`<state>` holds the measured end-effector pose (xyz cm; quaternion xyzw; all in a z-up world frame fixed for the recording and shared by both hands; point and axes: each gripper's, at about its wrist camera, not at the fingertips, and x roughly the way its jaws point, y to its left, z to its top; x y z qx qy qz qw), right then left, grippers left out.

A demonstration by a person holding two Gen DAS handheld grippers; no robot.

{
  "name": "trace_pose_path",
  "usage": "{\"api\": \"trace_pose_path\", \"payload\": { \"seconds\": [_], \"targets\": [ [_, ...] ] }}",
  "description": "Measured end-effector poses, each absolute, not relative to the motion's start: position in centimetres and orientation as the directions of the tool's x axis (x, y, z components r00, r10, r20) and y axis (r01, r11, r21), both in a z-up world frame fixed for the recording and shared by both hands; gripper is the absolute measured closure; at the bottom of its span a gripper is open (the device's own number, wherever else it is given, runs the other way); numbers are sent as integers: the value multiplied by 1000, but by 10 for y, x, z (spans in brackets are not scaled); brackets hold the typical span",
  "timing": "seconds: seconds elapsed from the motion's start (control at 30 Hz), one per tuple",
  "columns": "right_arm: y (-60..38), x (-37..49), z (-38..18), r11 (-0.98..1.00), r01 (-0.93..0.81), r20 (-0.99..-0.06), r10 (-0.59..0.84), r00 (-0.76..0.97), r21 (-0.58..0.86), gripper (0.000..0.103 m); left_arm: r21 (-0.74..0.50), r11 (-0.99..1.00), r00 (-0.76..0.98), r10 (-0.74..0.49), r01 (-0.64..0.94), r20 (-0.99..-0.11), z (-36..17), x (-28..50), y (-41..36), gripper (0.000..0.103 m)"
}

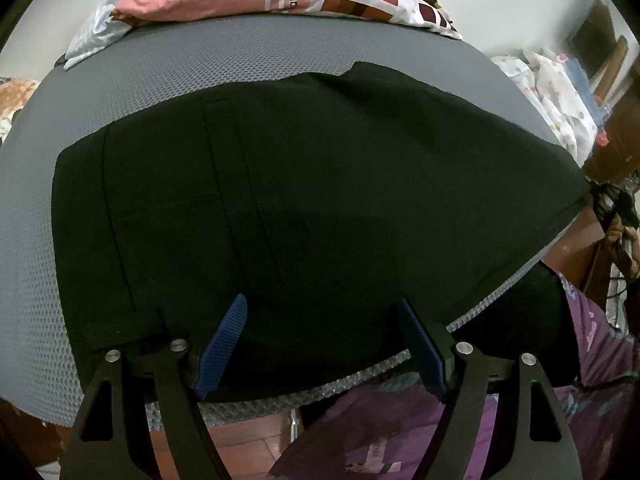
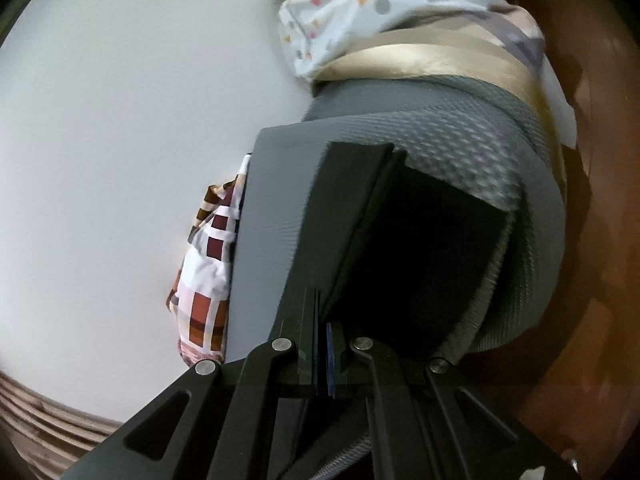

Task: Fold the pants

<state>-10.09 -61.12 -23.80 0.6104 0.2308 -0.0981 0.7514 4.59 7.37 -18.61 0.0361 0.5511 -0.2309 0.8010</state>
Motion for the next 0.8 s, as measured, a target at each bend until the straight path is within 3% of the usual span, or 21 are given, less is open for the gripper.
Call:
{"api": "trace_pose_path", "payload": {
  "seconds": [0.27, 0.8],
  "targets": [
    [-607, -115, -227, 247, 395, -434, 125, 892, 885, 99, -191, 891, 287, -326, 412, -901, -185, 46, 71, 25],
    [-619, -131, -260, 187, 454, -479, 121, 869, 871, 99, -232, 867, 261, -372, 442, -891, -185, 50, 80, 23]
  ]
}}
